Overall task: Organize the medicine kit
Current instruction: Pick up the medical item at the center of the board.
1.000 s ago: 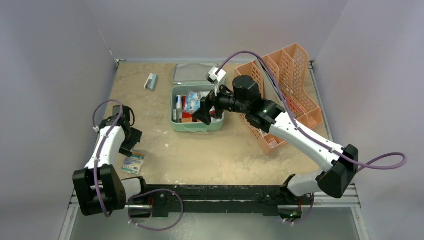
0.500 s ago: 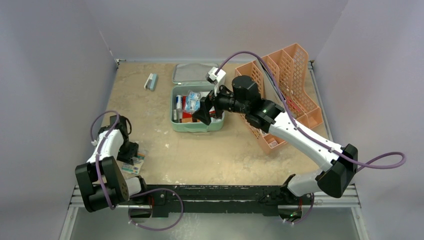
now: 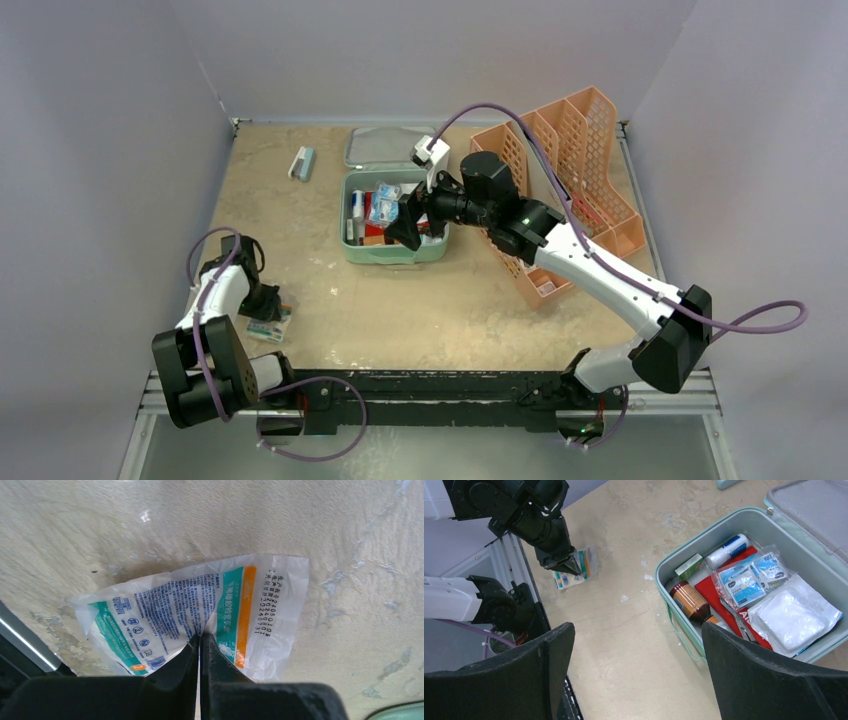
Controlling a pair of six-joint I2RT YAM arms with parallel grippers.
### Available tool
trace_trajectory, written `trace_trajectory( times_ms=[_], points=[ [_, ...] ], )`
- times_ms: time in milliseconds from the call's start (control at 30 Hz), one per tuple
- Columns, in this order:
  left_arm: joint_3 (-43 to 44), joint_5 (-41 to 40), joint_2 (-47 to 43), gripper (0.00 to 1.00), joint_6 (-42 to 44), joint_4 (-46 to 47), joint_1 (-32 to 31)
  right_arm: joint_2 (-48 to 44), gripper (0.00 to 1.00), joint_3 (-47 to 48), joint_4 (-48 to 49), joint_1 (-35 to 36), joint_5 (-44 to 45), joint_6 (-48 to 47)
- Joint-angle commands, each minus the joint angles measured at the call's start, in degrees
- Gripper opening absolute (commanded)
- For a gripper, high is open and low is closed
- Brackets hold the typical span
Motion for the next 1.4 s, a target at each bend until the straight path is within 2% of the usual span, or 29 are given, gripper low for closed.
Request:
trace_trajectory(
  times_ms=[0, 133, 400, 533, 667, 767, 867, 1000, 1367],
  points=[
    [-2.0, 5.0, 0.2, 0.00, 0.8, 6.1, 0.4, -0.2, 0.99, 1.5, 0.9, 0.1, -0.2, 0.8],
    [-1.9, 8.4, 0.0, 0.00, 0.9, 9.2, -0.2, -0.4, 0.99, 1.5, 0.7, 0.1, -0.1, 0.8],
    [0.9, 11.0, 0.5, 0.00, -0.7, 11.0, -6.3, 0.3, 0.99, 2.1, 0.3, 0.1, -0.1, 0.5],
    [3.4, 10.1, -0.8, 0.00, 0.3, 10.0, -8.8, 0.5, 0.99, 2.2, 0.1, 0.1, 1.3, 0.4],
    [5.2, 6.7, -2.6, 0.00, 1.6, 7.4, -8.8, 1.2, 0.99, 3.2, -0.1, 0.1, 6.4, 1.3],
    [7.4, 1.9, -3.1, 0.13, 2.0, 2.7, -8.8, 1.8, 0.99, 4.2, -2.4, 0.0, 6.6, 5.3],
    [8.6, -2.1, -3.4, 0.28, 5.3, 0.8, -8.6, 2.2, 0.99, 4.9, -3.6, 0.0, 6.5, 4.4],
    [8.4, -1.6, -3.1, 0.42, 8.7, -0.3, -7.2, 1.7, 0.99, 3.8, -2.9, 0.0, 7.6, 3.8],
    [3.7, 3.8, 3.0, 0.51, 8.3, 1.8, -6.8, 2.0, 0.99, 3.7, -3.2, 0.0, 7.4, 3.8]
  ],
)
